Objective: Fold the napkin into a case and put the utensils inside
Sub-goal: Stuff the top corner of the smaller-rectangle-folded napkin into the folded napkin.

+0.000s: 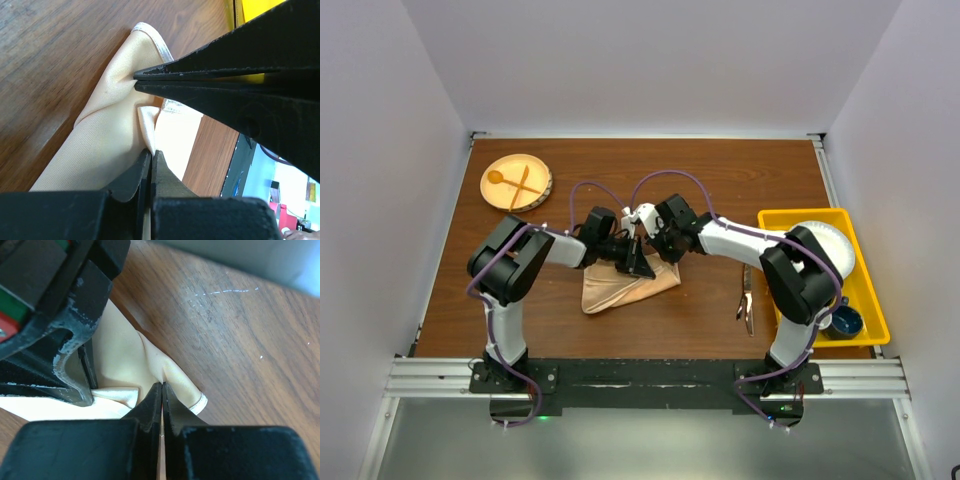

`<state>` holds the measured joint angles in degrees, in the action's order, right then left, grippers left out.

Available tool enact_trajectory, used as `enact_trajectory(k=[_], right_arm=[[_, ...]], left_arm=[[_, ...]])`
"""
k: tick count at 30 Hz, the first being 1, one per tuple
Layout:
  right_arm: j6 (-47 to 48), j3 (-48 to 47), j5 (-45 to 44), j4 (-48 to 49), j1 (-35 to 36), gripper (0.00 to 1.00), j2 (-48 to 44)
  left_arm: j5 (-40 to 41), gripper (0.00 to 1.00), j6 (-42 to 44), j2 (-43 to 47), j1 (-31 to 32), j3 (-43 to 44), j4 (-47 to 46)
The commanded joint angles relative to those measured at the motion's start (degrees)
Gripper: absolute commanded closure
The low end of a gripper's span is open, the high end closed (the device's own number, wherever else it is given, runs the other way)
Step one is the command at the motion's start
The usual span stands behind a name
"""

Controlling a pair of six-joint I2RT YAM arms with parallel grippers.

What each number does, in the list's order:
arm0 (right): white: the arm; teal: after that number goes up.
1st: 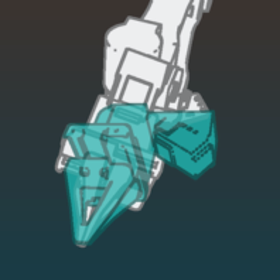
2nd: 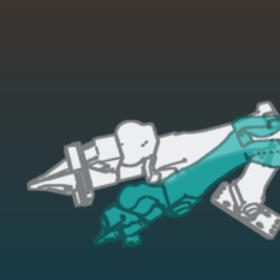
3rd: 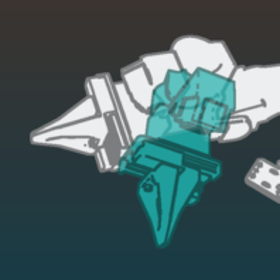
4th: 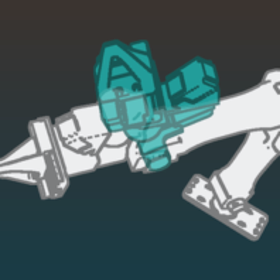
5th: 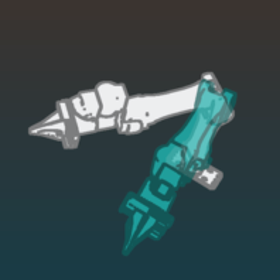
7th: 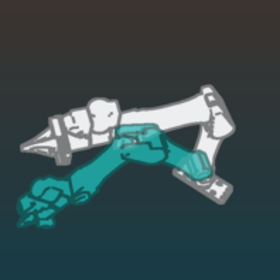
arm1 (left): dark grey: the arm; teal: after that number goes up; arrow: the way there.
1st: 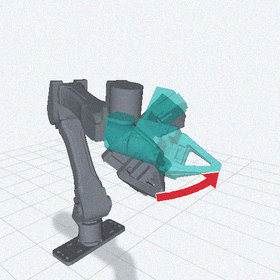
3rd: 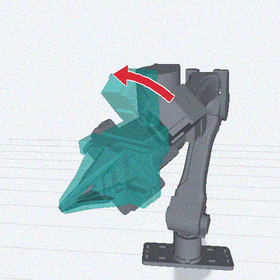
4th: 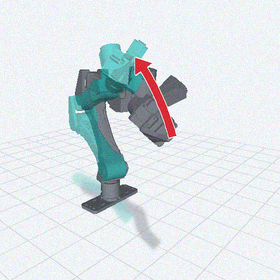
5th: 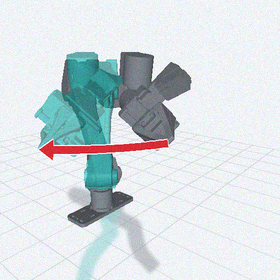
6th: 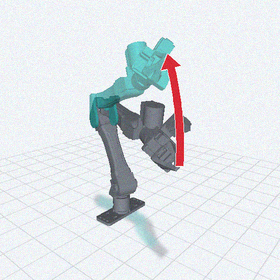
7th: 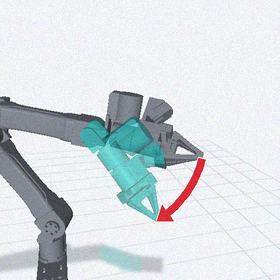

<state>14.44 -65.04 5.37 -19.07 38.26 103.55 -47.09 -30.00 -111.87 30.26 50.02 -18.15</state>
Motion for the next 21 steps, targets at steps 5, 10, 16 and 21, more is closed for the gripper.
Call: enact_trajectory(k=[5, 10, 16, 21], right_arm=[[-1.3, -1.1, 1.3, 0.2, 0.1, 1.0, -3.3], [0.1, 0.4, 3.0, 0.3, 0.2, 1.0, -5.6], [1.3, -0.7, 5.1, -1.0, 0.2, 1.0, -6.4], [2.9, 0.1, 5.2, -2.1, 0.2, 1.0, -5.3]], left_arm=[[4.1, 1.0, 2.2, -1.7, -1.3, -0.3, 2.8], [4.0, 1.0, 1.6, 0.4, -1.4, -0.4, 2.0], [4.6, 1.0, 1.0, 0.2, -1.4, 0.1, 2.5], [3.9, 1.0, 0.6, 1.0, -1.4, 0.8, 2.1]])
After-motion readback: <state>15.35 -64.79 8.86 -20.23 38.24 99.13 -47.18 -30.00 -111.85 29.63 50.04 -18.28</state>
